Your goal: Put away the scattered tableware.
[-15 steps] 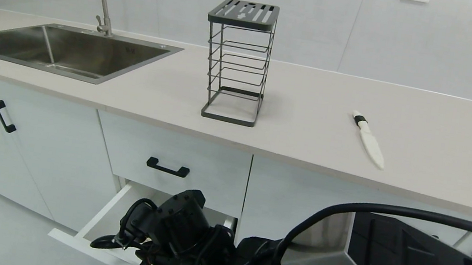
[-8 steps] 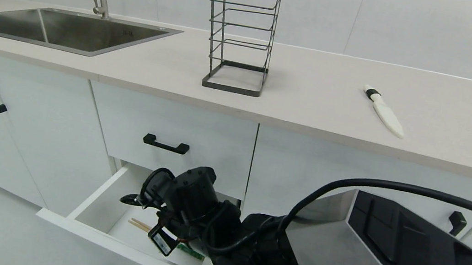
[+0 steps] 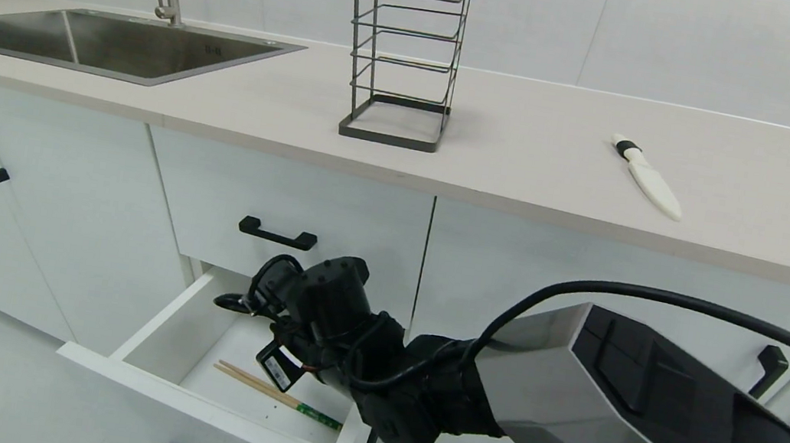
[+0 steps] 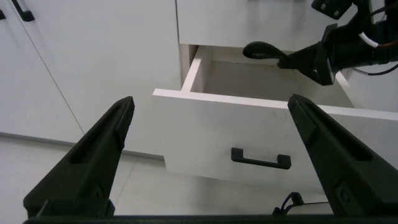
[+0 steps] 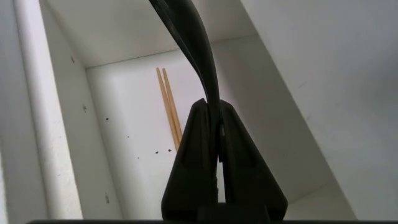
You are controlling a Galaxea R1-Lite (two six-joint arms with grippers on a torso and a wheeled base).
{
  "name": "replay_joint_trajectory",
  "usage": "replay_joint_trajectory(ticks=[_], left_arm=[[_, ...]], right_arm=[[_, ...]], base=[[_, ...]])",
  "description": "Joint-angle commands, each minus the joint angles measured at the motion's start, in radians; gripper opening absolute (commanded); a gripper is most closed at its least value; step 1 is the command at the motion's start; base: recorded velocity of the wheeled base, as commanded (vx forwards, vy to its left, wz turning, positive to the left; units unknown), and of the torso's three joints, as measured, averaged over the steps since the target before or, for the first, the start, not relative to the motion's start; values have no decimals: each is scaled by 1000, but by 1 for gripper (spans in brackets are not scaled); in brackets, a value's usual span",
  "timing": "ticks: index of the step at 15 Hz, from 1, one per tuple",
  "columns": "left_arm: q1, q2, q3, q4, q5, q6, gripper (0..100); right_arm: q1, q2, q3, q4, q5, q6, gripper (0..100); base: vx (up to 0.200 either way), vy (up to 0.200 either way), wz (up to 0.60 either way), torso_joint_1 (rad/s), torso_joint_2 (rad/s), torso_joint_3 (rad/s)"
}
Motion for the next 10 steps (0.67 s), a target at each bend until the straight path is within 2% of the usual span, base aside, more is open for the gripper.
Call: replay_joint_trajectory(ticks=[1,10], left_arm=[[0,1,0,0,0,0,100],[0,1,0,0,2,0,100]], right_arm=[[-10,54,-14,1,2,-1,0],[-21,164,-78,0,30,12,0]], base=[[0,0,0,0,0,0],[0,0,0,0,0,0]])
